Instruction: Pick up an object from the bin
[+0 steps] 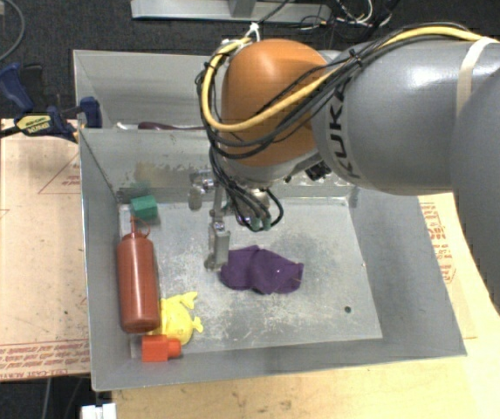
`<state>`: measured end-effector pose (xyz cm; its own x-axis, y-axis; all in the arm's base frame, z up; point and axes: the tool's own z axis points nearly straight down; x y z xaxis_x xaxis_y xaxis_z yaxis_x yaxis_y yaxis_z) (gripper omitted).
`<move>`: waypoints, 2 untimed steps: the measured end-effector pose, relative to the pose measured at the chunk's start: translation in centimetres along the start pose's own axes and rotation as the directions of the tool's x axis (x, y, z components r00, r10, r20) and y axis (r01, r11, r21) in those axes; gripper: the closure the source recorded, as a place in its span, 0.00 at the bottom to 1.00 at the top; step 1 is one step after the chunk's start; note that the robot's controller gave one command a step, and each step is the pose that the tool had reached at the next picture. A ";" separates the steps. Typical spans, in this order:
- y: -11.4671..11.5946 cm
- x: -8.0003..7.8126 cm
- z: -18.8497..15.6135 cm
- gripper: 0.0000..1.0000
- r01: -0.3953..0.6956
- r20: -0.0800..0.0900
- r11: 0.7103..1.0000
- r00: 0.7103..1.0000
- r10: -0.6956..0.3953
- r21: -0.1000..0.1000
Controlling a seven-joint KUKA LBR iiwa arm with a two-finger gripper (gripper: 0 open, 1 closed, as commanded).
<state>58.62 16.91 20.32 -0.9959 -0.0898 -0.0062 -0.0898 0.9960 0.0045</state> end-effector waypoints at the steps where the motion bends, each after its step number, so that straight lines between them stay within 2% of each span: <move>1: -3.1 0.0 2.4 0.00 0.047 -0.010 0.999 0.999 -0.047 0.004; 2: -4.7 0.9 3.8 0.00 -0.216 -0.003 0.976 0.976 0.216 0.001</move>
Offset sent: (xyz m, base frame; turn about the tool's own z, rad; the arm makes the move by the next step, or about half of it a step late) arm -0.0282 -0.0950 -0.0786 -0.1403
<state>58.19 12.13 16.51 -0.9919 0.1271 -0.0021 0.1271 0.9919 0.0045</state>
